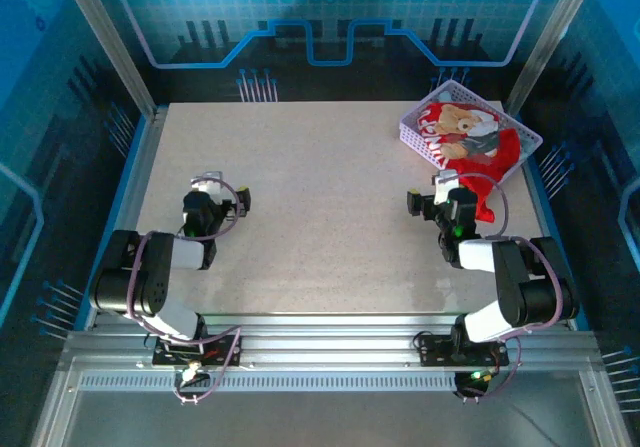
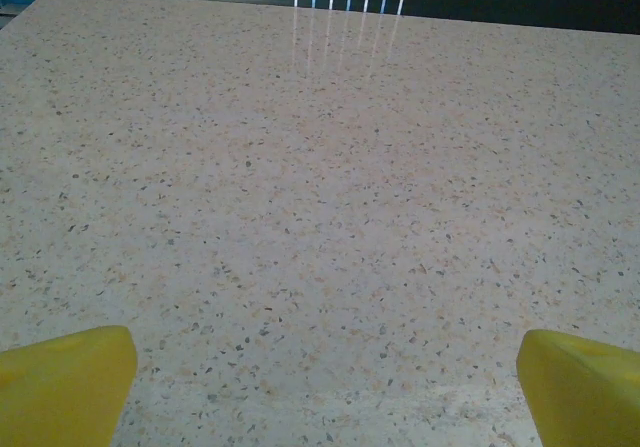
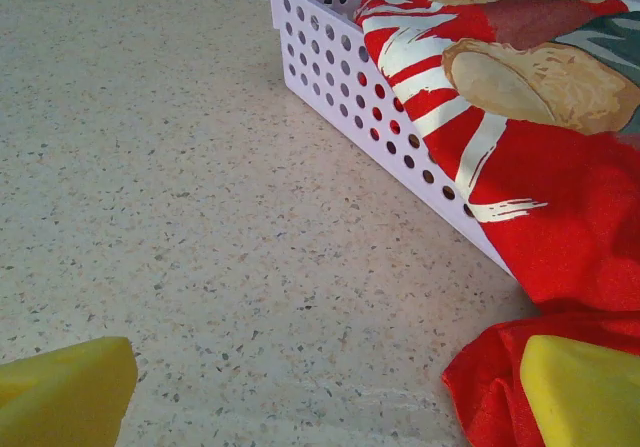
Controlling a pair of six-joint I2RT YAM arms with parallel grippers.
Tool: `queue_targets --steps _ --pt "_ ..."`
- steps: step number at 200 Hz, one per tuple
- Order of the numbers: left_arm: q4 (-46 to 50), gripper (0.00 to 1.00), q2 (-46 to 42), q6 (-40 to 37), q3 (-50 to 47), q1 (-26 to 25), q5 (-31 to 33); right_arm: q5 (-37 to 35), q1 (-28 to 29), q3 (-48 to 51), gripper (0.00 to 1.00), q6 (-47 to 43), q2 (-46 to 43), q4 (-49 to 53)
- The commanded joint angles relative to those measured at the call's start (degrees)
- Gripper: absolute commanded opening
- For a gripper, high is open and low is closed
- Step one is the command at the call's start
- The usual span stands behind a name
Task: Fold and stack the t-shirts
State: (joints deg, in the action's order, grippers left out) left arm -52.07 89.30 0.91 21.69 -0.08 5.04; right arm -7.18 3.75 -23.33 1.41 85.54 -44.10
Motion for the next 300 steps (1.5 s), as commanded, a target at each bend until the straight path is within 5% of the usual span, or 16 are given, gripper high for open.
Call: queue_targets --steps 1,127,144,161,170,187,201,213,227,269,300 --pt "0.3 0.99 -0.7 -1.3 0.4 -0.4 -1.3 0.3 -0.1 -1.0 1.0 -0.7 0.5 0.1" --pt "-1.1 0.99 -1.0 -1.2 -0.3 -0.4 -1.0 -0.3 0.0 -0.6 1.0 -0.6 0.0 -0.1" --pt "-3.7 0.99 -5.5 -2.0 -3.3 -2.7 6.2 -6.4 2.3 -2.5 1.0 -1.0 -6.3 7.8" --pt "8.3 0.99 -17.3 -5.7 -1.2 -8.3 14.4 -13.0 6.6 -9.0 1.0 -2.0 -17.5 21.1" --pt "15.7 0.99 -22.8 -5.6 2.3 -10.6 16.6 -15.9 6.7 -15.6 1.0 7.3 -21.5 32.1" --pt "48.8 0.99 -30.0 11.1 17.9 -11.3 19.8 -17.5 2.3 -33.4 1.0 31.4 -21.4 67.3" --pt "58.5 0.99 -28.2 21.7 25.6 -9.5 23.2 -5.7 -2.9 -40.6 1.0 29.1 -16.7 72.1" --pt "62.1 0.99 -25.4 30.8 29.8 -4.2 16.7 -8.0 -3.7 -47.1 1.0 28.9 -11.0 78.6" --pt "64.9 0.99 -20.7 33.0 35.9 -1.5 7.4 -10.2 -4.9 -53.9 0.97 27.6 -3.8 83.6" --pt "74.8 0.98 -9.8 33.0 51.9 -8.8 -6.4 -2.5 -15.9 -68.8 0.86 28.3 14.5 90.6" --pt "74.6 0.85 -8.5 34.2 52.1 -17.1 -10.2 -0.4 -17.9 -81.2 0.85 24.7 28.7 94.4"
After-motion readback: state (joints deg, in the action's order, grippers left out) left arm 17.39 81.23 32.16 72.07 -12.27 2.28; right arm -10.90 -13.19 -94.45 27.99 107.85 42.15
